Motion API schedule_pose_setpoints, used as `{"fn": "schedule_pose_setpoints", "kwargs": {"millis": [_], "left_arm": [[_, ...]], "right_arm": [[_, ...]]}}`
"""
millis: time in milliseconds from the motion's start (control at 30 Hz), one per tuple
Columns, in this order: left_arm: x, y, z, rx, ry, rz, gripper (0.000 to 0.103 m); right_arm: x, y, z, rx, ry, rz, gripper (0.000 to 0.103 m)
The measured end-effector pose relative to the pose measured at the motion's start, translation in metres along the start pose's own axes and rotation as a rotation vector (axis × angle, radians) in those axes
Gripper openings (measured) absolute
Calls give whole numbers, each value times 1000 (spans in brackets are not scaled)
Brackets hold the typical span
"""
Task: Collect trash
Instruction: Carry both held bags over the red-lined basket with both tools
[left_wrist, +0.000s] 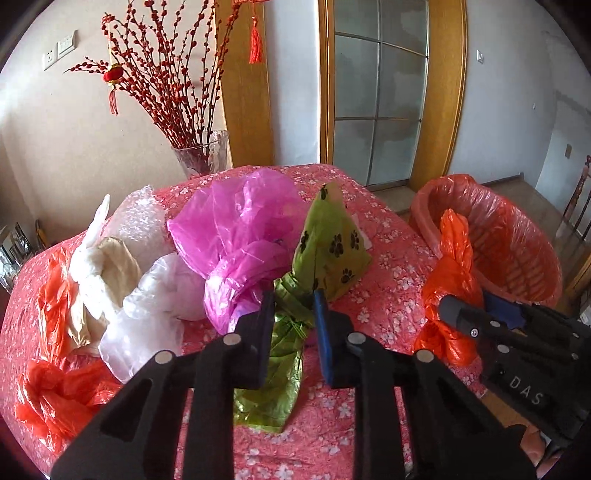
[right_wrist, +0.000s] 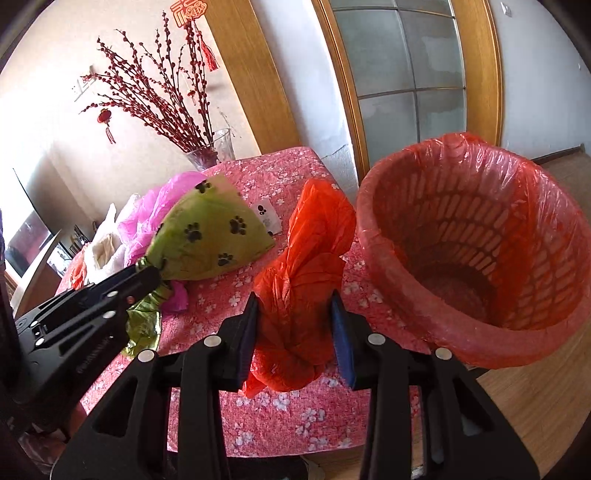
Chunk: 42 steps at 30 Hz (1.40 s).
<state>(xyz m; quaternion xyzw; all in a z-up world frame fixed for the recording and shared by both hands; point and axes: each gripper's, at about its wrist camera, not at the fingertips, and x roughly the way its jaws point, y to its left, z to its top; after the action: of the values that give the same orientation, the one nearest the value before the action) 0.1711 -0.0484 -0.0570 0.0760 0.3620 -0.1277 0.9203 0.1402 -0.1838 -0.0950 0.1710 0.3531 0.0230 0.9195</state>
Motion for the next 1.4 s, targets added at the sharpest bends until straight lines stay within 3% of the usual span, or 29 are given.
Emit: {"fn": "schedule_pose_setpoints", "kwargs": {"millis": [133,333,733,1400], "left_arm": [[3,-6,-1,-3,2,-4,29],[13,-6,0,-11,37,-58,16],[-17,-12,28,-62,-27,-191,16],[13,-134,88,-2,-14,-415,16]], "right_arm": [[0,-4,-2,2,-4,13,38],[-8,-13,-2,9,-21,5,38],[-51,-42,20,-1,-121,-25,38],[-92,-145,60,75,-221,-205,38]]}}
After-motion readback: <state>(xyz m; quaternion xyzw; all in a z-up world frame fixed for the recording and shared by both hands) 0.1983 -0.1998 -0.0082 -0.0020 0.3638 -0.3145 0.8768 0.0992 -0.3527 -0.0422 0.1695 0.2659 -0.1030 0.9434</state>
